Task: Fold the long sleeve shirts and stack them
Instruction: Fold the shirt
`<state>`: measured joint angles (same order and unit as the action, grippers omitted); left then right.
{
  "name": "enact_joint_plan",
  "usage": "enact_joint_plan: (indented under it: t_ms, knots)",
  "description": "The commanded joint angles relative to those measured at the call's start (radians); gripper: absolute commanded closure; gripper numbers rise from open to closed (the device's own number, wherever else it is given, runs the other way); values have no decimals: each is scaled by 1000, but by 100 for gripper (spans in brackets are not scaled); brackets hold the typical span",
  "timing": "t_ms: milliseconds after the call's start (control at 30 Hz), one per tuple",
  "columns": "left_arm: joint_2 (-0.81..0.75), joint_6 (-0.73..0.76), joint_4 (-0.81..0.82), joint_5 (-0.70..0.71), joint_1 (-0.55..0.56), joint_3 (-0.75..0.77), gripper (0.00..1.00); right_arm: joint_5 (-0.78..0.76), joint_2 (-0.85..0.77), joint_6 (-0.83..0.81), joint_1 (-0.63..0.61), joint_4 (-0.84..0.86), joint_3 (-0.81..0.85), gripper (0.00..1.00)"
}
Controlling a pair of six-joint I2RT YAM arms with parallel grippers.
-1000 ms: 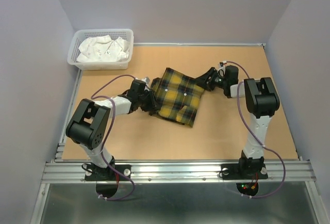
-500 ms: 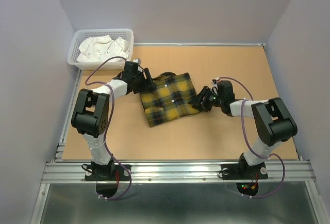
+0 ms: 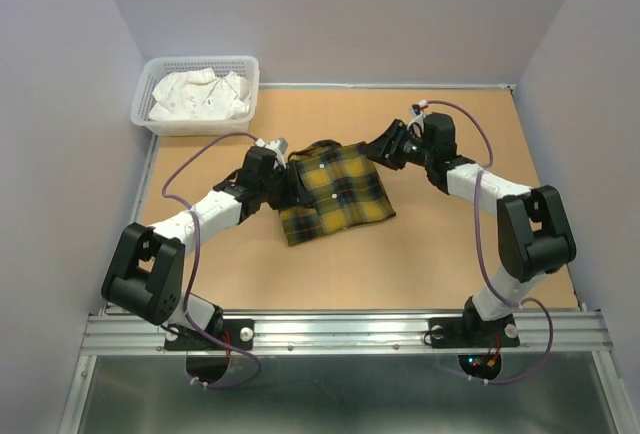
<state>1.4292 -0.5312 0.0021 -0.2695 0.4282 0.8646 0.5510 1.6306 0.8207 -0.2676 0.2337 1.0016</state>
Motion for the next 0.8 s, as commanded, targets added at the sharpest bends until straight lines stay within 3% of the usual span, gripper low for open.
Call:
enact_joint_plan:
  t_ms: [0,167,400,500,633,767]
  knots:
    - [8,-44,-7,-36,26,-111,47,56,115,-6,2,32,17,52]
    - [63,-61,21,13,30,-176,61,66,205,6,13,138,-101,55]
    - [120,-62,26,49,30,-188,63,12,224,-90,181,153,-247,60]
    - [114,-43,22,46,30,-176,63,30,155,-161,183,57,-160,60]
    - [99,-13,15,56,30,-150,61,64,107,-117,166,61,-31,60]
    - [112,8,4,58,30,-128,60,99,181,-62,125,94,128,59]
